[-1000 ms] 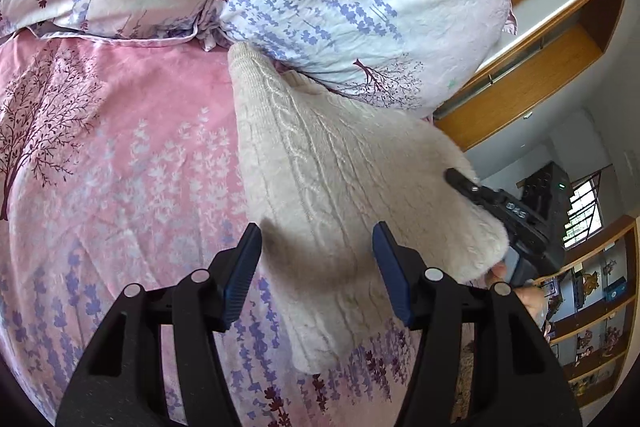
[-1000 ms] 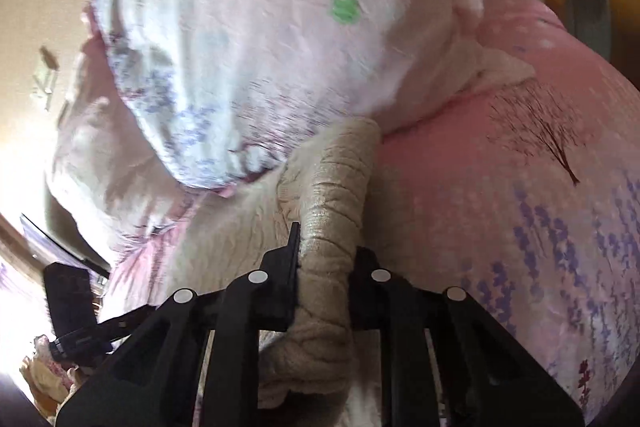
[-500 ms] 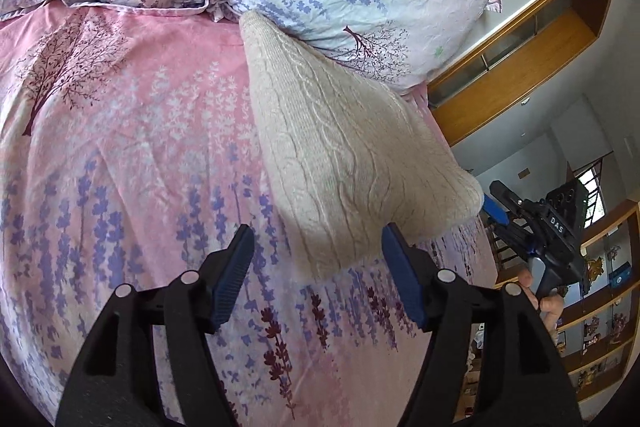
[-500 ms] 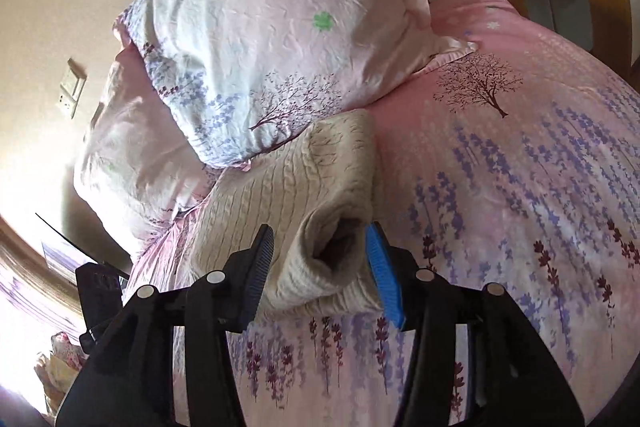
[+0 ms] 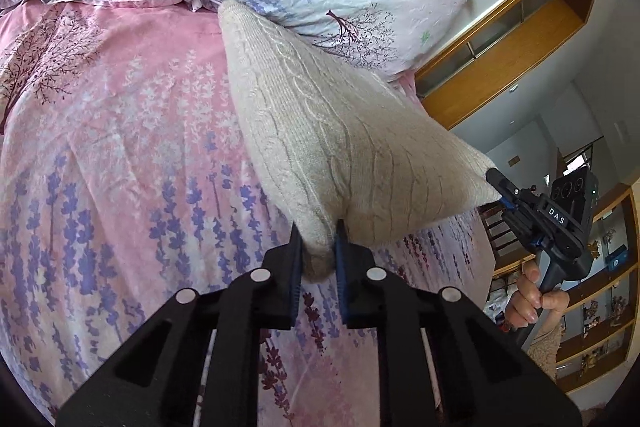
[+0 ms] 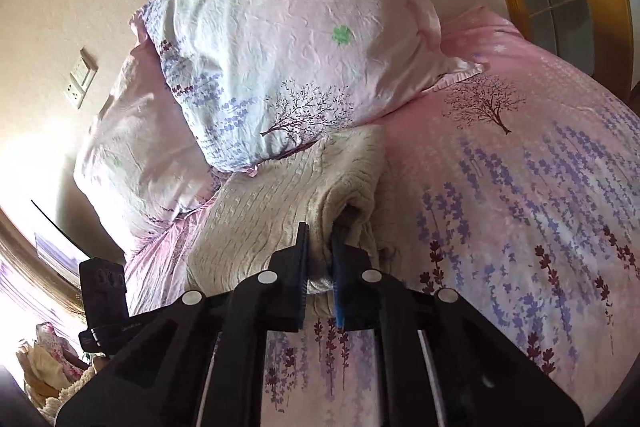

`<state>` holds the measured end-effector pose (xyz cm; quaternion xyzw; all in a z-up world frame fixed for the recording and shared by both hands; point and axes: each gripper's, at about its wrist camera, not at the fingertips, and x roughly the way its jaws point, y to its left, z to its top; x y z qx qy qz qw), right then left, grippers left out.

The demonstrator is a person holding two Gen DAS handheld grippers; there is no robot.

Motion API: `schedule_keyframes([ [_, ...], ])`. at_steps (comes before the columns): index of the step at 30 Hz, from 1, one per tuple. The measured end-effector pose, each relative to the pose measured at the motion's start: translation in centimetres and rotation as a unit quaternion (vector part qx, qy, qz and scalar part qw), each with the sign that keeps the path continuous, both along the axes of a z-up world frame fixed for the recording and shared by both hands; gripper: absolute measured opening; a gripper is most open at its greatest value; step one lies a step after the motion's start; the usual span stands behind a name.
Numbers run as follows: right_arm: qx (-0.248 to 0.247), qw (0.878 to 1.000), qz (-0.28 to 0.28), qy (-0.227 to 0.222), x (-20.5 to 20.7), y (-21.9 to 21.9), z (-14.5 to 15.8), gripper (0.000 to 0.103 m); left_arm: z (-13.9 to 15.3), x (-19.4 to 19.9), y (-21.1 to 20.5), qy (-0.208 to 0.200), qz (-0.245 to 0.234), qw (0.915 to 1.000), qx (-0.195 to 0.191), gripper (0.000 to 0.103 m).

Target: Fold small clothes

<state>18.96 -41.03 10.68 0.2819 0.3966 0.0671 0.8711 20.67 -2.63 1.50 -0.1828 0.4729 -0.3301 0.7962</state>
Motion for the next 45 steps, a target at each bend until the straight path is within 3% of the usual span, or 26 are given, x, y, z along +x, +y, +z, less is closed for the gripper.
schedule_keyframes([
  [3, -0.029, 0.999, 0.000, 0.040, -0.4, 0.5, -2.1, 0.010, -0.4, -0.3, 0.2, -0.007, -0.013, 0.9999, 0.006, 0.013],
  [7, -0.013, 0.995, -0.017, 0.094, -0.3, -0.1, -5.7, 0.010, -1.5, -0.2, -0.1, -0.003, -0.016, 0.9997, 0.019, 0.013],
  [12, -0.011, 0.994, -0.002, 0.104, 0.2, -0.1, -5.2, 0.012, -0.4, -0.8, -0.5, -0.022, -0.018, 0.9987, 0.042, 0.018],
  [16, 0.014, 0.997, -0.024, 0.071, 0.4, -1.4, -3.1, 0.049, 2.2, -0.9, 0.0, -0.070, 0.013, 0.9941, 0.082, 0.050],
  [18, 0.024, 0.997, -0.043, 0.066, 1.4, -2.3, -2.7, 0.051, 3.3, -0.2, -0.1, -0.087, 0.032, 0.9896, 0.110, 0.054],
  [20, 0.043, 0.995, -0.052, 0.070, 3.2, -3.0, -3.1, 0.051, 4.0, 0.6, -0.9, -0.093, 0.055, 0.9837, 0.144, 0.066],
  [25, 0.087, 0.989, -0.058, 0.107, 7.7, -3.2, -5.9, 0.050, 4.2, 2.3, -4.3, -0.113, 0.068, 0.9640, 0.231, 0.074],
  [27, 0.092, 0.989, -0.044, 0.108, 8.6, -2.5, -6.6, 0.024, 4.1, 2.5, -5.1, -0.122, 0.068, 0.9594, 0.245, 0.075],
  [29, 0.062, 0.993, -0.041, 0.093, 8.9, -2.0, -6.2, 0.011, 4.0, 2.6, -5.6, -0.127, 0.068, 0.9578, 0.249, 0.075],
  [33, 0.052, 0.994, -0.058, 0.075, 8.8, -2.6, -5.7, 0.009, 3.8, 2.7, -5.7, -0.127, 0.064, 0.9587, 0.246, 0.077],
  [39, 0.057, 0.990, -0.064, 0.115, 9.4, -3.0, -7.9, 0.011, 3.3, 2.9, -6.2, -0.122, 0.064, 0.9601, 0.243, 0.079],
  [40, 0.061, 0.989, -0.063, 0.116, 9.3, -3.2, -7.8, 0.016, 3.3, 2.9, -6.2, -0.120, 0.065, 0.9605, 0.243, 0.080],
  [42, 0.069, 0.988, -0.063, 0.123, 9.0, -3.5, -7.5, 0.034, 3.2, 2.9, -6.3, -0.119, 0.068, 0.9605, 0.242, 0.082],
  [43, 0.072, 0.987, -0.064, 0.126, 8.9, -3.7, -7.4, 0.054, 3.2, 2.9, -6.3, -0.118, 0.070, 0.9606, 0.242, 0.083],
  [44, 0.079, 0.987, -0.062, 0.125, 8.7, -3.9, -7.3, 0.064, 3.3, 2.9, -6.2, -0.115, 0.071, 0.9618, 0.238, 0.084],
  [45, 0.085, 0.987, -0.059, 0.124, 8.6, -4.0, -7.3, 0.065, 3.3, 3.0, -6.0, -0.111, 0.073, 0.9647, 0.227, 0.084],
])
